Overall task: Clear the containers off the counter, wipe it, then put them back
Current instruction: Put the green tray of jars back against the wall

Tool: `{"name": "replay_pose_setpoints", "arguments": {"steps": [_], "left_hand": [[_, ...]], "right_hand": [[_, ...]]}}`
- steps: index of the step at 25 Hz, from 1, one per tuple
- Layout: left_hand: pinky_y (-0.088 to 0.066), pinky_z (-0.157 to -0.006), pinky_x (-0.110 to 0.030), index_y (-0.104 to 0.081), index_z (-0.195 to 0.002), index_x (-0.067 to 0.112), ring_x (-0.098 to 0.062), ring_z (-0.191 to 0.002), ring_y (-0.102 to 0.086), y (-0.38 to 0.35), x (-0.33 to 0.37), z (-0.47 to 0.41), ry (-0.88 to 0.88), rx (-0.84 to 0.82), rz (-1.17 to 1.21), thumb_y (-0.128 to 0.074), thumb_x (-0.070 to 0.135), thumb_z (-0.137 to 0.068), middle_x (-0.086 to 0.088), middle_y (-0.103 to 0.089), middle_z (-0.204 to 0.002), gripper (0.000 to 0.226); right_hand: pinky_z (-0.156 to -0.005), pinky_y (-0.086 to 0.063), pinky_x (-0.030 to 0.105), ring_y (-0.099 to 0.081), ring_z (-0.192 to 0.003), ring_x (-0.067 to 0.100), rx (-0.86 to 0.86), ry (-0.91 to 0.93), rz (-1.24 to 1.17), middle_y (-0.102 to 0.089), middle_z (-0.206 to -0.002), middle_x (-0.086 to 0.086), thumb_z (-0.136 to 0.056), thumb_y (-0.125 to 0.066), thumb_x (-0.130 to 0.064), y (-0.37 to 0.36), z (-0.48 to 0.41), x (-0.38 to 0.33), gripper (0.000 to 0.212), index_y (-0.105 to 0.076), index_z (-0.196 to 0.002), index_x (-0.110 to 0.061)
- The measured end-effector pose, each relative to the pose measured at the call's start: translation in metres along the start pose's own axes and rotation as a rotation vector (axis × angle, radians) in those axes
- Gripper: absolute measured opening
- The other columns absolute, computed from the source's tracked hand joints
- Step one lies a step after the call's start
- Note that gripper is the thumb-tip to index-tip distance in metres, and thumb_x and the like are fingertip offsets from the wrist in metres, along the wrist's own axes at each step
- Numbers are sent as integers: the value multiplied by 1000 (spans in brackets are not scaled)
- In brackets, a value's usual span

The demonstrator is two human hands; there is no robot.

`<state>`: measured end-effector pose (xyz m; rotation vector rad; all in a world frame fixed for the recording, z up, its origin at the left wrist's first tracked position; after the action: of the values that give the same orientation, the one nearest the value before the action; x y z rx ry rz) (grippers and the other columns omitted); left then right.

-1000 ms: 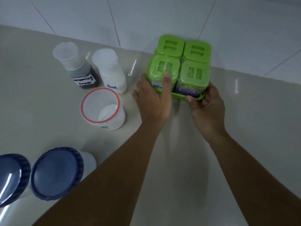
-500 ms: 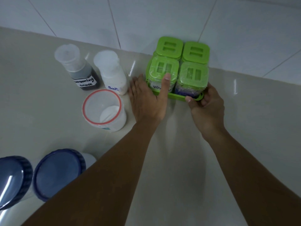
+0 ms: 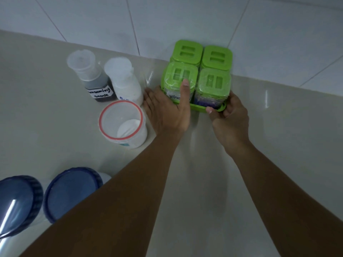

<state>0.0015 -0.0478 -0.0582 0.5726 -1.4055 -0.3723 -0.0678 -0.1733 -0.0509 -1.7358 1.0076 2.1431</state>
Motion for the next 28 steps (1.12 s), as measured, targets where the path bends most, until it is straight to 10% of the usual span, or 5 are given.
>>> {"name": "replay_pose_setpoints", "arguments": {"steps": [16, 22, 28], "left_hand": [[-26, -122, -50, -28, -152, -2, -35, -149, -30, 29, 5, 27, -84, -177, 152, -41, 55, -98, -23, -34, -157, 80], [-27, -122, -37, -9, -161, 8, -27, -154, -21, 73, 27, 66, -322, -350, -33, -44, 12, -98, -13, -13, -169, 72], [-29, -123, -43, -24, -158, 5, -31, -154, -24, 150, 26, 88, -692, -408, -343, -42, 6, -91, -18, -24, -165, 70]], "right_hand": [[-101, -49, 24, -64, -118, 11, 173, -121, 64, -65, -130, -5, -85, -75, -21, -2, 26, -14, 67, -48, -146, -21], [-108, -47, 41, -60, -122, 25, 191, 13, 187, -60, -135, 10, -88, -66, -12, -10, 85, -19, 57, -49, -143, -12], [-112, -38, 28, -55, -133, 27, -17, 266, 373, -58, -143, 13, -90, -60, -4, -18, 144, -50, 53, -53, -142, -4]]}}
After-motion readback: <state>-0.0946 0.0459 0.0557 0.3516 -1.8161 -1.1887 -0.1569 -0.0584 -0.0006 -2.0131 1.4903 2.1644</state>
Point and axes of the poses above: each hand's wrist, its own z-axis away from the middle knuckle, its own y-axis out of the back of the hand, x = y × z, the point moved 1 cm from there along -z, towards the middle knuckle
